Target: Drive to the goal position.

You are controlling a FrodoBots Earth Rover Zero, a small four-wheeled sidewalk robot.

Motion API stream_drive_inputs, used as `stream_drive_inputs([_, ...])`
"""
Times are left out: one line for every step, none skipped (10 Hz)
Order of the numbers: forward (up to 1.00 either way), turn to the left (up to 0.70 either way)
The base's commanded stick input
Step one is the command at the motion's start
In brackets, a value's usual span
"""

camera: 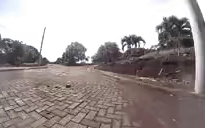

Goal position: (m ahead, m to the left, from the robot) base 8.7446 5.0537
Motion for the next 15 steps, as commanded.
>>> stream_drive_inputs([0.7,0.0])
stream_drive_inputs([0.7,0.0])
stream_drive_inputs([0.7,0.0])
stream_drive_inputs([0.7,0.0])
stream_drive_inputs([0.7,0.0])
stream_drive_inputs([0.7,0.0])
stream_drive_inputs([0.7,0.0])
stream_drive_inputs([0.7,0.0])
stream_drive_inputs([0.7,0.0])
stream_drive_inputs([0.7,0.07])
stream_drive_inputs([0.7,0.21])
stream_drive_inputs([0.7,0.27])
stream_drive_inputs([0.7,0.27])
stream_drive_inputs([0.7,0.2])
stream_drive_inputs([0.7,0.07])
